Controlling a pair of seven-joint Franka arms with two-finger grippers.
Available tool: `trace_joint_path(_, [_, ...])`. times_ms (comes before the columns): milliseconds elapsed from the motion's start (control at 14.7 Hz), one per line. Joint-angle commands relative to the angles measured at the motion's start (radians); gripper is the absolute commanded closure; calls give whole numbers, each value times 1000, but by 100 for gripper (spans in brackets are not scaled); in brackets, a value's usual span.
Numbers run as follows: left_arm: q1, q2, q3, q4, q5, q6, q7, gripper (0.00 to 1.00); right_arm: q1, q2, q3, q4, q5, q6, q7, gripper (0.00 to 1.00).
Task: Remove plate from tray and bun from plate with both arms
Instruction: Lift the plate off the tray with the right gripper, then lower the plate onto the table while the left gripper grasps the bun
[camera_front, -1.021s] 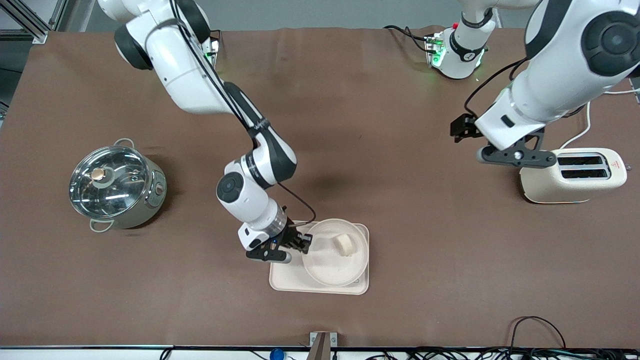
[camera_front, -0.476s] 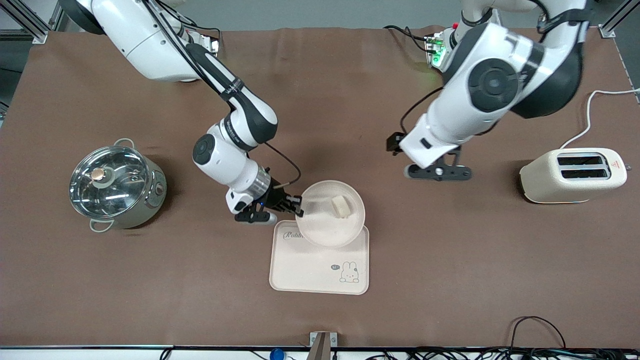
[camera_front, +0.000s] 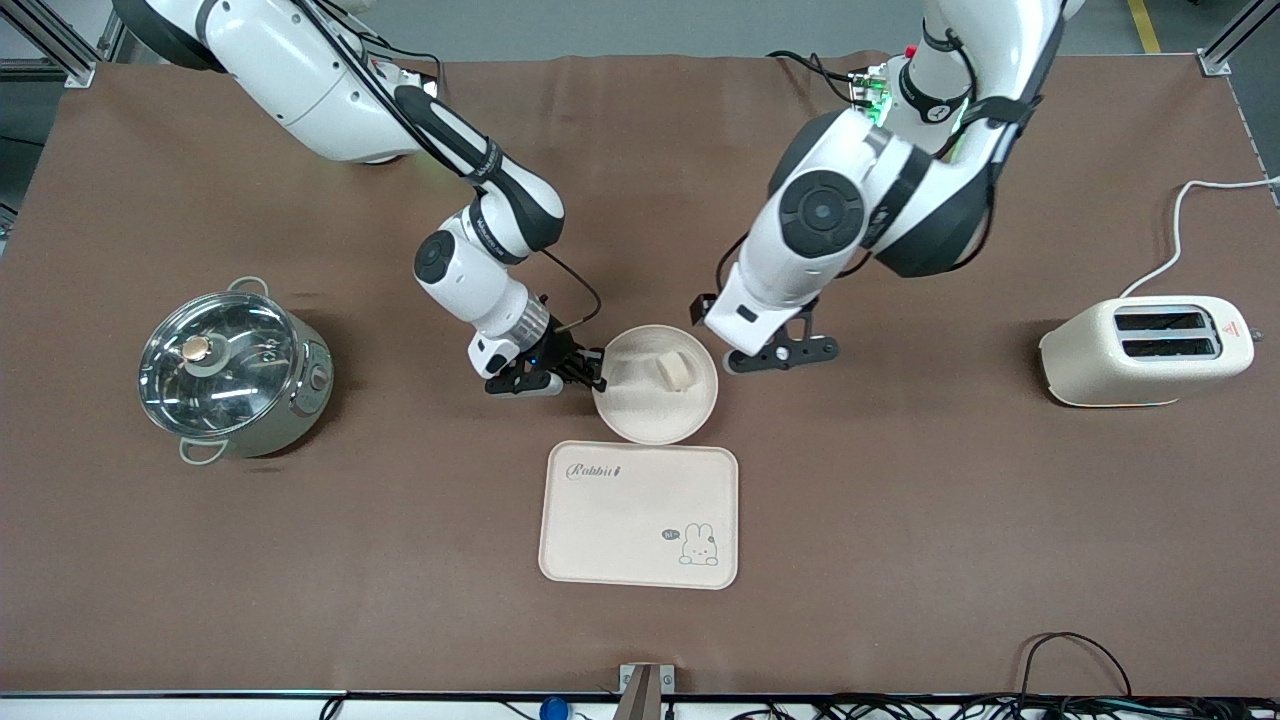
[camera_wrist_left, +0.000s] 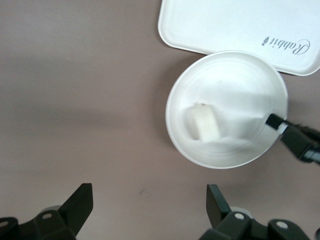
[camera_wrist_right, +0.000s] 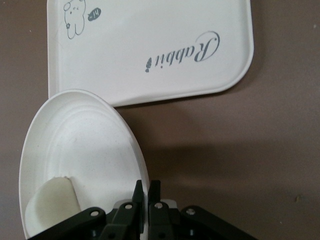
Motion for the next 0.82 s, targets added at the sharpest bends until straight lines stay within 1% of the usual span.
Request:
trace_joint_path(0, [-25, -22, 5, -122, -6, 156, -86, 0, -13, 25, 13, -13, 15, 44, -48, 99])
trace_joint_path(136, [-41, -13, 5, -188, -7, 255, -137, 0, -8, 29, 10, -16, 15, 47, -51, 99])
trace_joint_path(272, [-51, 7, 5, -202, -5, 285, -201, 0, -10, 37, 9, -19, 15, 46, -54, 96])
trace_joint_path(340, [-65, 19, 5, -201, -5, 293, -238, 0, -11, 44, 9, -19, 13, 44, -54, 92])
trace_joint_path(408, [-73, 34, 5, -201, -5, 315, -270, 0, -11, 48, 9, -16, 15, 44, -54, 77])
trace_joint_path(476, [-81, 53, 5, -201, -4, 340, -299, 1, -19, 48, 9, -15, 15, 38, -49, 51])
trace_joint_path(545, [-85, 74, 5, -201, -4, 375, -325, 2, -20, 46, 9, -18, 16, 38, -49, 38])
trace_joint_path(681, [-113, 125, 7, -196, -1, 449, -382, 4, -27, 34, 13, -35, 18, 36, -26, 0])
trace_joint_path(749, [-120, 152, 10, -193, -1, 487, -407, 5, -24, 28, 15, -35, 18, 36, 7, 0])
